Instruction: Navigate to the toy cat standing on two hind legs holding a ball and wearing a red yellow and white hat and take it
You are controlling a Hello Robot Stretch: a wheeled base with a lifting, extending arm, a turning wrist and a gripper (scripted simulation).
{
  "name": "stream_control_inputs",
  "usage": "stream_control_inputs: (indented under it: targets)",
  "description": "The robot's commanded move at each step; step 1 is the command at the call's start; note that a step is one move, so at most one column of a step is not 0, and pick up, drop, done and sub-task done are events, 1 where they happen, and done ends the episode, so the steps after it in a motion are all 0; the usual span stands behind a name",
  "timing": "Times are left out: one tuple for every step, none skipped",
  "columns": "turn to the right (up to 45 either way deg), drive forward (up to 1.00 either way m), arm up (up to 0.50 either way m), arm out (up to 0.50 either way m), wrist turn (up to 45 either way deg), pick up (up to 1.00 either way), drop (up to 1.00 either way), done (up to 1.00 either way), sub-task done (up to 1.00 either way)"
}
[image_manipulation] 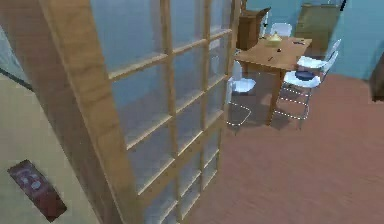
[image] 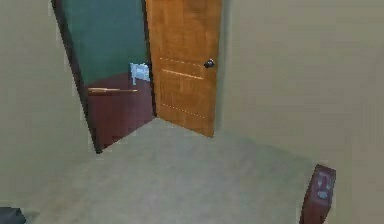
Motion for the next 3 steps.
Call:
stream_control_inputs:
  targets:
    - [0.0, 0.70, 0.00, 0.00, 0.0, 0.00, 0.00, 0.00, 0.00]
    - [-27.0, 0.00, 0.00, 0.00, 0.0, 0.00, 0.00, 0.00, 0.00]
    - [0.0, 0.40, 0.00, 0.00, 0.0, 0.00, 0.00, 0.00, 0.00]
